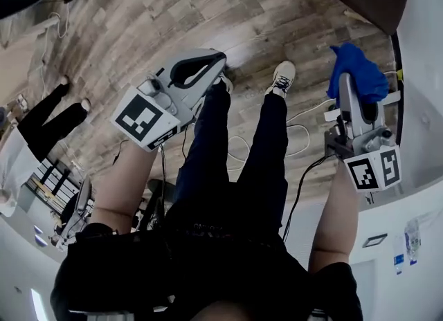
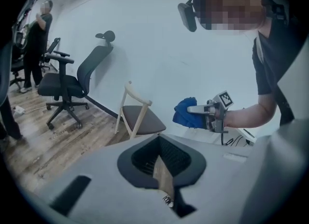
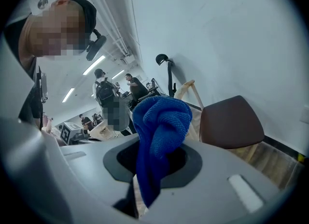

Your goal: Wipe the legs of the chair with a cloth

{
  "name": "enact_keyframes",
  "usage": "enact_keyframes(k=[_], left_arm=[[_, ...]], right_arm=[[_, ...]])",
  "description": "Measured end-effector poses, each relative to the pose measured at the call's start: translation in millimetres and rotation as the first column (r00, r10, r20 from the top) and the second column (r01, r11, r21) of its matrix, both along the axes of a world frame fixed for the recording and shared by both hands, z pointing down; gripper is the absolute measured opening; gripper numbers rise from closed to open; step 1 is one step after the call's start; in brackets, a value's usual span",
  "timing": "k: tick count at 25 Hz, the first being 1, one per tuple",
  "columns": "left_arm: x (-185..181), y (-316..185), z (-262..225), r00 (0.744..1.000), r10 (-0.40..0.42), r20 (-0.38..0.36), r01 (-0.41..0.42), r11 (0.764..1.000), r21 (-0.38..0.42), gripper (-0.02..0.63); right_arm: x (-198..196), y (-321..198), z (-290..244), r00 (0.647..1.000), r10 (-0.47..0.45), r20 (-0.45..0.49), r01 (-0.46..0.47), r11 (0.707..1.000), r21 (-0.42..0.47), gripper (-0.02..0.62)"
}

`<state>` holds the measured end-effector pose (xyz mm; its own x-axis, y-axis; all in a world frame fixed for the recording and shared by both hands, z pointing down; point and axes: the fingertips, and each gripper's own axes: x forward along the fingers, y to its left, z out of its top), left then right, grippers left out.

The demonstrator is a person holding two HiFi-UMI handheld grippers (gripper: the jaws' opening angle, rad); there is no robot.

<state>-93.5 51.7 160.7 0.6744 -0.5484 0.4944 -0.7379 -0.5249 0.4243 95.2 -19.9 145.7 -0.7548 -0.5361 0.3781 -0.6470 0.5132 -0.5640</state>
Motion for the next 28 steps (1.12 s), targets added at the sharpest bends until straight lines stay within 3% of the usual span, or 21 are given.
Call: enact_keyframes(k=[4, 8, 14, 22, 28], left_arm=[[5.2, -8.7, 23.9, 0.999, -0.029, -0.013, 0.029, 0.999, 0.014, 0.002], [4.8, -20.2, 49.1, 0.999, 0.009, 0.035, -0.013, 0.995, 0.102, 0.002], [-0.8, -24.3, 101.6, 0.998, 0.056, 0.021, -0.058, 0.987, 0.147, 0.002], [-6.2, -49.7, 170.8, 0.987, 0.158, -0.002, -0.151, 0.948, 0.279, 0.002], [12.5, -50.6, 221.8, 0.975, 0.222, -0.021, -0.205, 0.929, 0.307, 0.002]], right_arm=[[3.4, -11.4, 36.3, 1.000, -0.022, -0.005, 0.022, 1.000, -0.001, 0.075], [-4.5, -26.5, 80.5, 0.998, -0.049, -0.033, 0.049, 0.999, 0.007, 0.075], [-19.5, -33.2, 123.3, 0.989, -0.091, -0.114, 0.100, 0.992, 0.076, 0.075], [-24.1, -39.9, 193.1, 0.983, -0.053, -0.177, 0.080, 0.985, 0.153, 0.075], [-16.0, -54.2, 246.4, 0.982, -0.060, -0.180, 0.093, 0.979, 0.182, 0.075]])
